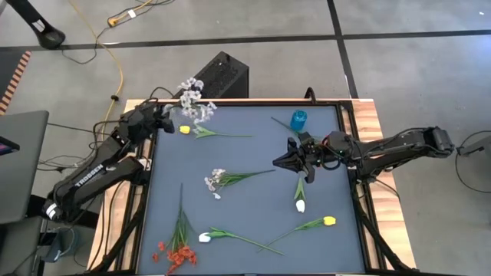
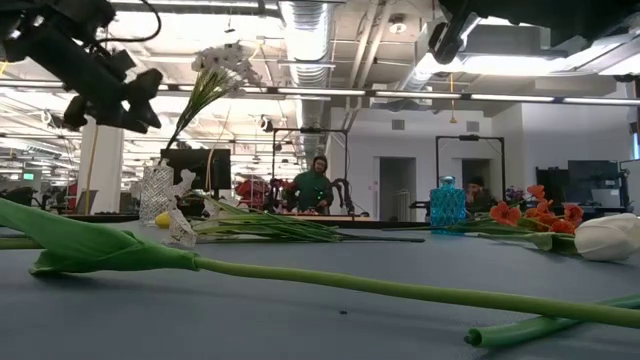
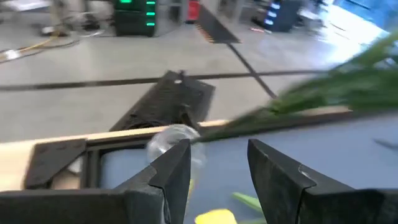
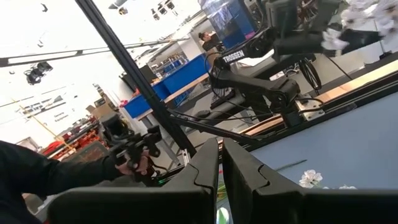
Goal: Sort flowers into vase by color
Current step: Put the top white flower into the transparent vase
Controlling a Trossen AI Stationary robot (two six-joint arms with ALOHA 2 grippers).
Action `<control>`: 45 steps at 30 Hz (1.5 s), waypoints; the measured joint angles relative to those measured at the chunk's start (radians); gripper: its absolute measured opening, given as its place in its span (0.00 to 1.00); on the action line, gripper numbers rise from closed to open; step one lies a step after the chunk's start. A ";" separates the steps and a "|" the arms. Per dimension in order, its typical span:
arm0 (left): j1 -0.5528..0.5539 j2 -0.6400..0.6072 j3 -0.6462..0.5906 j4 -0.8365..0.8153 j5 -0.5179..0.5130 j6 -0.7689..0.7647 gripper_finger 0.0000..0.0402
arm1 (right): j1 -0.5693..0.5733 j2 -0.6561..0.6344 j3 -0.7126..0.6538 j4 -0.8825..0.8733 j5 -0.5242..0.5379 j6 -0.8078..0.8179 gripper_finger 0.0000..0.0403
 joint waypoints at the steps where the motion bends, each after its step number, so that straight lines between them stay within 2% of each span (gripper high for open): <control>1: 0.000 -0.013 0.000 -0.018 0.035 0.025 0.37 | 0.000 0.000 0.000 0.000 0.000 0.000 0.12; 7: -0.015 -0.033 0.000 -0.092 0.221 0.196 0.37 | 0.000 0.000 0.000 0.000 0.000 -0.001 0.12; 10: -0.049 -0.005 0.000 -0.081 0.208 0.251 0.38 | 0.000 0.000 0.000 0.000 0.001 -0.026 0.12; 16: -0.133 0.059 0.000 0.011 0.065 0.306 0.46 | -0.010 0.000 0.000 -0.001 0.001 -0.026 0.12; 18: -0.156 0.072 0.000 0.006 0.089 0.322 0.47 | -0.011 0.000 0.000 -0.001 0.001 -0.027 0.12; 21: -0.185 0.095 0.000 -0.016 0.191 0.333 0.47 | -0.011 0.000 0.000 -0.001 0.001 -0.027 0.12; 24: -0.219 0.114 -0.001 0.004 0.220 0.330 0.43 | -0.011 0.000 0.000 -0.003 0.001 -0.027 0.12; 27: -0.252 0.124 -0.001 0.106 0.155 0.321 0.36 | -0.017 0.000 0.000 -0.003 0.001 -0.030 0.12; 30: -0.269 0.155 -0.001 0.187 0.119 0.286 0.23 | -0.030 0.000 0.000 -0.004 0.001 -0.030 0.12; 34: -0.282 0.228 -0.001 0.198 0.172 0.266 0.04 | -0.051 0.000 0.000 -0.003 0.000 -0.029 0.12; 36: -0.290 0.267 -0.001 0.211 0.178 0.231 0.02 | -0.057 0.000 0.000 -0.003 0.000 -0.029 0.12; 39: -0.309 0.302 -0.001 0.272 0.135 0.219 0.01 | -0.062 0.000 0.000 -0.003 -0.001 -0.029 0.12; 45: -0.343 0.308 -0.001 0.440 0.001 0.334 0.00 | -0.062 0.000 0.000 -0.003 -0.002 -0.029 0.12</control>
